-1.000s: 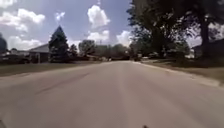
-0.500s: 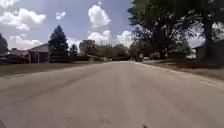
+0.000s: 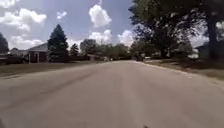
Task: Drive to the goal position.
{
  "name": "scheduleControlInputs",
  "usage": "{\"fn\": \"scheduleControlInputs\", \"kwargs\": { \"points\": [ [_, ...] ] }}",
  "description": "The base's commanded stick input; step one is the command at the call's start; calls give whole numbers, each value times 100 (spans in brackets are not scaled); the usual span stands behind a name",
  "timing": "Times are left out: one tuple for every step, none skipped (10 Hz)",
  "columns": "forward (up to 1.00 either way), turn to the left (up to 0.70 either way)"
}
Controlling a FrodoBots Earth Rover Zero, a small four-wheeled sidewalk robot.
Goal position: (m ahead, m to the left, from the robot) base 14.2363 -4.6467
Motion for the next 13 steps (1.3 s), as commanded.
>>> {"fn": "scheduleControlInputs", "kwargs": {
  "points": [
    [85, 0],
    [85, 0],
    [85, 0],
    [85, 0],
    [85, 0],
    [85, 0],
    [85, 0],
    [85, -8],
    [85, -34],
    [85, -34],
    [85, -34],
    [85, -34],
    [85, -34]
  ]
}}
